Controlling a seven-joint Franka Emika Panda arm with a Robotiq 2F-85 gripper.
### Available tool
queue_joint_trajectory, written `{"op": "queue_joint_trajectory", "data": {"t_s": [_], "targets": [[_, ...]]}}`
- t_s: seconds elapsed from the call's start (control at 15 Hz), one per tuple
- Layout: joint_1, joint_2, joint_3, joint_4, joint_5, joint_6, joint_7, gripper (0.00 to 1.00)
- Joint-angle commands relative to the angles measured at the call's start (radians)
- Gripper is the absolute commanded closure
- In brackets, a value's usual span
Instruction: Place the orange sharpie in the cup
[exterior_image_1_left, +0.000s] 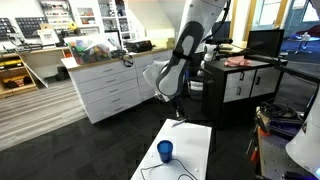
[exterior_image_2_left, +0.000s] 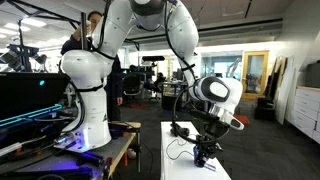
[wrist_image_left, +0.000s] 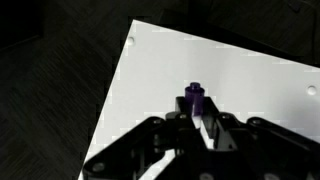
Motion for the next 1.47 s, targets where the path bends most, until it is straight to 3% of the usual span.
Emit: {"op": "queue_joint_trajectory", "data": {"t_s": [0.0,0.87,1.4], "targets": [[-0.033,0.007,0.041,0.094,-0.011,-0.171,-0.037,0.94],[-0.037,0.213,0.121,0.494,-0.005,-0.654,-0.170,0.94],[-0.030,0.384,0.147,0.771,-0.006,-0.878,-0.227,0.94]]}}
